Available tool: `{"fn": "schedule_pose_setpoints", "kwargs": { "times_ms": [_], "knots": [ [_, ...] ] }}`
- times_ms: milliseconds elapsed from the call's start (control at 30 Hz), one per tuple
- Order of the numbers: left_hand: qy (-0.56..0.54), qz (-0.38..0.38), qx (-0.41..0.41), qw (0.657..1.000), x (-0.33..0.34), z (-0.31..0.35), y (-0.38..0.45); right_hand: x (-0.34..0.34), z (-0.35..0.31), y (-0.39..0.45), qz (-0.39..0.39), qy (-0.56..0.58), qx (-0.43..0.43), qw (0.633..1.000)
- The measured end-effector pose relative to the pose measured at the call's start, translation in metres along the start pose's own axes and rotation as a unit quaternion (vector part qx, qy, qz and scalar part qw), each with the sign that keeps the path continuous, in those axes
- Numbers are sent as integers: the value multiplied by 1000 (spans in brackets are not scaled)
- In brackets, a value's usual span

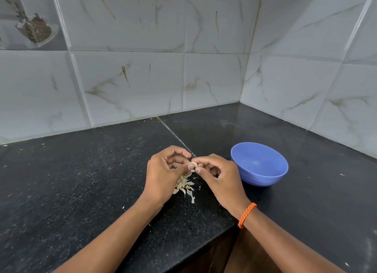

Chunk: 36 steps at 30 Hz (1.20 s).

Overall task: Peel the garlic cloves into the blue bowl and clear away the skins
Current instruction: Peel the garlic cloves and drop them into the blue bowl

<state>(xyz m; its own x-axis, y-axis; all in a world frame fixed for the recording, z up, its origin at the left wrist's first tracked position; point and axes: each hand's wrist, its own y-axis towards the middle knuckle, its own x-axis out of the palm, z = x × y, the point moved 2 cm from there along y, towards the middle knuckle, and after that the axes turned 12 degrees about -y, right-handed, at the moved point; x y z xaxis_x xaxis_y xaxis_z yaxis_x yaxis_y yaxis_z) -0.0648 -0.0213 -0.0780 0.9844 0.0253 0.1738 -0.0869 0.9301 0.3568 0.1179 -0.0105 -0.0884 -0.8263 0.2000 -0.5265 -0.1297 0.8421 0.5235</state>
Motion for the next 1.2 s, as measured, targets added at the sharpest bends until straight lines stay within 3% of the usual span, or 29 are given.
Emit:
{"fn": "schedule_pose_setpoints", "kwargs": {
  "times_ms": [333, 633, 800, 1067, 1200],
  "knots": [
    [-13, -35, -6, 999, 3, -2, -1, -3, -3, 1, -5, 50, 20, 999],
    [162, -33, 43, 985, 2, -4, -3, -3, -1, -1, 45, -11, 6, 999],
    [165, -13, 46, 985, 3, -2, -5, -3, -3, -2, 46, -34, -20, 998],
    [180, -2, 39, 983, 5, -3, -6, 0, -11, -7, 95, -220, -79, 968],
    [187, -22, 40, 981, 6, -5, -7, 0, -16, -8, 98, -249, -72, 961]
  ]
}}
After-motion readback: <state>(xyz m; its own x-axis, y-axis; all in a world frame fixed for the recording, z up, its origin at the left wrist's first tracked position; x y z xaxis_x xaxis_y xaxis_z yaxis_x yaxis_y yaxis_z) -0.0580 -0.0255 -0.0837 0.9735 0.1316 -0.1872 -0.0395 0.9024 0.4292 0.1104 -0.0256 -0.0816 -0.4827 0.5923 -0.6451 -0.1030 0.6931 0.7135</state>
